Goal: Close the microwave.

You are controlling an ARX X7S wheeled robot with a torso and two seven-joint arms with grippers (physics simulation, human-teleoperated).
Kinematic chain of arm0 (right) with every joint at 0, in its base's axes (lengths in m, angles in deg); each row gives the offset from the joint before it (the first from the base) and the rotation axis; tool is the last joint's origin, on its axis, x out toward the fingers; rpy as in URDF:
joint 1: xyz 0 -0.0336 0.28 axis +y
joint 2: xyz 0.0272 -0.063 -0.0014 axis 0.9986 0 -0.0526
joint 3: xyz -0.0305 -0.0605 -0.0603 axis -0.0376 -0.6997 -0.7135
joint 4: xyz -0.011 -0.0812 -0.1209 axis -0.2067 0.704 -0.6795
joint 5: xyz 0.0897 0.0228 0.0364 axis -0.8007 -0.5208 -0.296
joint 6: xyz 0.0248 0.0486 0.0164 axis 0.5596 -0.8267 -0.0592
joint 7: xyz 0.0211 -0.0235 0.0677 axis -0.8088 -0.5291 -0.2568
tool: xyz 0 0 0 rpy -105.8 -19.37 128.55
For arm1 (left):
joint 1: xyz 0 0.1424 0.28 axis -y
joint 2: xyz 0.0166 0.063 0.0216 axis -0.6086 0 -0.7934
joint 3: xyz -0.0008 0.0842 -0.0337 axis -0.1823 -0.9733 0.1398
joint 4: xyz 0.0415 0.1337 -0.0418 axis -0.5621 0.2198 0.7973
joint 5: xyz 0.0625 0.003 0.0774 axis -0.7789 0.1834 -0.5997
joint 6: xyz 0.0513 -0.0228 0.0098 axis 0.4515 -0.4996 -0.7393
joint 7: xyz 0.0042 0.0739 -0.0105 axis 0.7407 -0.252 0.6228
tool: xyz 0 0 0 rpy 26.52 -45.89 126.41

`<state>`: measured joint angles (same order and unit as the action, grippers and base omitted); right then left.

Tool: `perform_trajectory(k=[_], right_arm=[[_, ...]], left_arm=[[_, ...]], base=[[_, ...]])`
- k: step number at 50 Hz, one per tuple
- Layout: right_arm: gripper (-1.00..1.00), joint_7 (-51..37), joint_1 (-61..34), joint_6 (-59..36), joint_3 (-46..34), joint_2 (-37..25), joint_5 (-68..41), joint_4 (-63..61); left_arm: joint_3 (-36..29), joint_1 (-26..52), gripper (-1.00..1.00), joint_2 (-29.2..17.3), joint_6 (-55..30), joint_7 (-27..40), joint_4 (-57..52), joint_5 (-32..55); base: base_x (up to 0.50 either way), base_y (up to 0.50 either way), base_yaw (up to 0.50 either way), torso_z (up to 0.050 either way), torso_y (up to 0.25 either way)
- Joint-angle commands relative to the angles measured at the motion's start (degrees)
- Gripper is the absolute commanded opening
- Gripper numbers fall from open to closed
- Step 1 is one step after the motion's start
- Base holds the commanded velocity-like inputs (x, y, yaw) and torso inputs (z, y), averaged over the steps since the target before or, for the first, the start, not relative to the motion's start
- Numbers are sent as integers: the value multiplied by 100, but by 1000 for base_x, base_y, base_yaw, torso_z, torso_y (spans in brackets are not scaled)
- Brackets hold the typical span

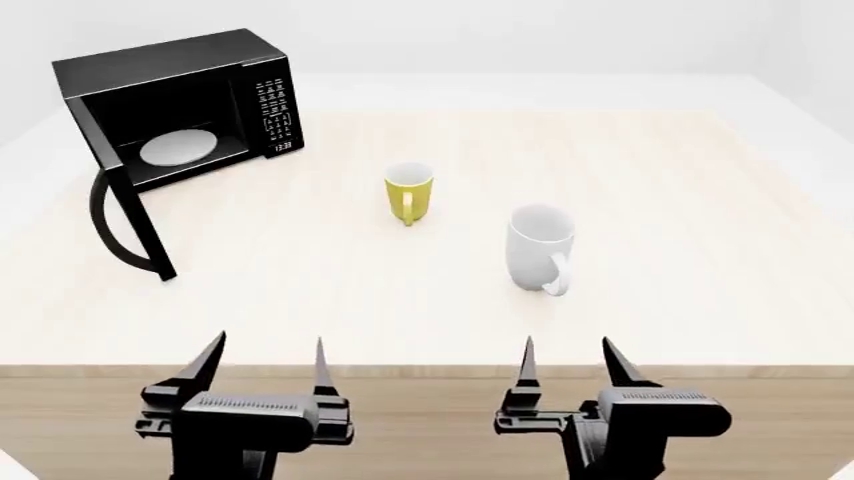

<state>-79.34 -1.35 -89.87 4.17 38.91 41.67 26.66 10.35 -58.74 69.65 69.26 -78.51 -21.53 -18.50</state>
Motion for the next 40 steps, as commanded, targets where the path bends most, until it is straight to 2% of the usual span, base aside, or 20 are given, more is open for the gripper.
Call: perform_trajectory(k=[1, 5, 20, 28, 30, 31, 32, 33, 34, 40], right_arm=[[100, -112, 173, -543, 5, -230, -235, -1071], [100, -199, 290, -846, 24, -315, -295, -1555], [100, -279, 284, -848, 41, -376, -454, -1694], [100, -434, 538, -1128, 91, -466, -550, -2246], [100, -247, 274, 591, -26, -257, 592, -528], [100, -247, 256, 1451, -39, -258, 582, -54], [100, -542, 486, 591, -211, -648, -278, -914], [100, 317, 498, -268, 649, 211, 85, -1713], [100, 620, 499, -854, 689, 376, 39, -1806], [100, 499, 498, -846, 615, 273, -64, -1821]], left_arm=[[-46, -140, 100, -129, -464, 121, -820, -70], [-47, -153, 100, -156, -514, 142, -935, -55], [-73, -153, 100, -225, -495, 233, -1040, -5], [-96, -196, 100, -241, -493, 301, -1149, 11], [-102, -196, 100, -250, -491, 310, -1147, 19], [-100, -198, 100, -255, -489, 315, -1149, 24], [-100, -197, 100, -259, -497, 322, -1155, 27], [-100, -196, 100, -263, -505, 336, -1166, 19], [-102, -202, 100, -268, -513, 339, -1190, 25], [-113, -205, 100, -286, -543, 377, -1248, 41]], base=[[0, 0, 0, 0, 0], [0, 0, 0, 0, 0], [0, 0, 0, 0, 0], [0, 500, 0, 0, 0], [0, 500, 0, 0, 0], [0, 500, 0, 0, 0], [0, 500, 0, 0, 0], [0, 500, 0, 0, 0], [0, 500, 0, 0, 0], [0, 500, 0, 0, 0]])
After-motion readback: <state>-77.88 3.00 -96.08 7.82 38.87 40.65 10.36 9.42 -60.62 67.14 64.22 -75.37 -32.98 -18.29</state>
